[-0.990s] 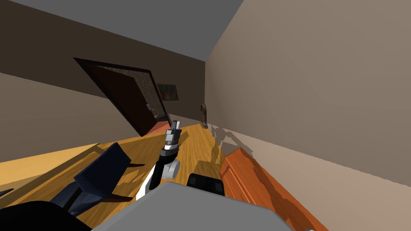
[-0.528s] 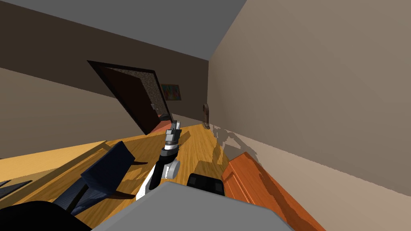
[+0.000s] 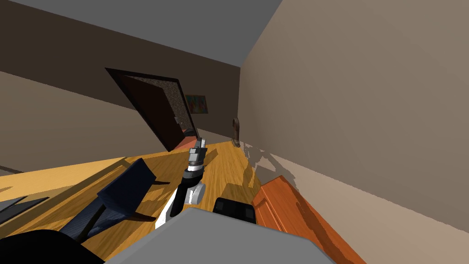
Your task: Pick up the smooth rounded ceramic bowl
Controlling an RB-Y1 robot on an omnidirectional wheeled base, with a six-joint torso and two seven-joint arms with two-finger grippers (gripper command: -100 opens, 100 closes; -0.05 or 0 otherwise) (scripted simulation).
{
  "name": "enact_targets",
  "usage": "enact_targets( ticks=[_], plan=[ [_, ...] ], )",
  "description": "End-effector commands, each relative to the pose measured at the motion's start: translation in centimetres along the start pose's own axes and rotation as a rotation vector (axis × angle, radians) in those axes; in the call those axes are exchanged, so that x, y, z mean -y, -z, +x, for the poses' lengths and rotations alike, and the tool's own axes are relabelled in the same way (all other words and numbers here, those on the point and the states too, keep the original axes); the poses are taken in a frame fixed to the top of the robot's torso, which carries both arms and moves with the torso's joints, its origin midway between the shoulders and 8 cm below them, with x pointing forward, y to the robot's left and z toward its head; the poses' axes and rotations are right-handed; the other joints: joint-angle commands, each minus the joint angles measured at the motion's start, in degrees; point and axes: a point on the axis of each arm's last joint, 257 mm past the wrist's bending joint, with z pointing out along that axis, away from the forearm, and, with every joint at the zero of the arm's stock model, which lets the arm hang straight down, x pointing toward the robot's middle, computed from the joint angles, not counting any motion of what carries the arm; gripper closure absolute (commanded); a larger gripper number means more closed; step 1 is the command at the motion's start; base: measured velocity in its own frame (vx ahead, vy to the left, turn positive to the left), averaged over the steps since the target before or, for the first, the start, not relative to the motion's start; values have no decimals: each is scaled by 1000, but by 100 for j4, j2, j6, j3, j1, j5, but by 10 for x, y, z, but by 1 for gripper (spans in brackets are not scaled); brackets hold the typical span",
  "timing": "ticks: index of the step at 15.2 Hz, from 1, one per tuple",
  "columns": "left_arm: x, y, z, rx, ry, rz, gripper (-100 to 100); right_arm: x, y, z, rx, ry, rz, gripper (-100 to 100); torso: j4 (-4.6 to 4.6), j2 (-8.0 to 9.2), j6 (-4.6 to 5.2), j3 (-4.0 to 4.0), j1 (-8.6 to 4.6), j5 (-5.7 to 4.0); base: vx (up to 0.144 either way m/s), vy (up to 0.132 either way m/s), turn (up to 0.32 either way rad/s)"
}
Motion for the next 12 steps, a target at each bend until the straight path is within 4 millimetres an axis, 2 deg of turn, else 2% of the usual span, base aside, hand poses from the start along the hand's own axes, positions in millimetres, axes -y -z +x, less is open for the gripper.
enact_targets(
  ticks=[1,2,3,7,8,11,12],
  plan=[
    [0,0,0,0,0,0,0,-13,-5,-2,-3,-4,-4,-100,0,0,0,0,0,0,-16,-83,52],
    [0,0,0,0,0,0,0,-5,-3,-1,-1,-2,-3,-100,0,0,-1,0,0,0,-12,-50,31],
    [0,0,0,0,0,0,0,-7,-3,-1,-1,-1,-3,100,0,0,0,0,7,2,-5,-15,12],
    [0,0,0,0,0,0,0,-8,-3,-1,-1,-4,-7,100,1,-4,-6,-1,34,11,-1,0,3],
    [0,0,0,0,0,0,0,5,2,0,1,6,-1,100,0,-5,-7,-2,33,11,10,45,-64],
    [0,0,0,0,0,0,0,23,9,2,5,19,0,100,-4,-14,-3,-9,80,24,28,120,-97],
    [0,0,0,0,0,0,0,18,7,1,3,15,2,100,-5,-17,-6,-10,91,27,16,74,-32]
  ],
)
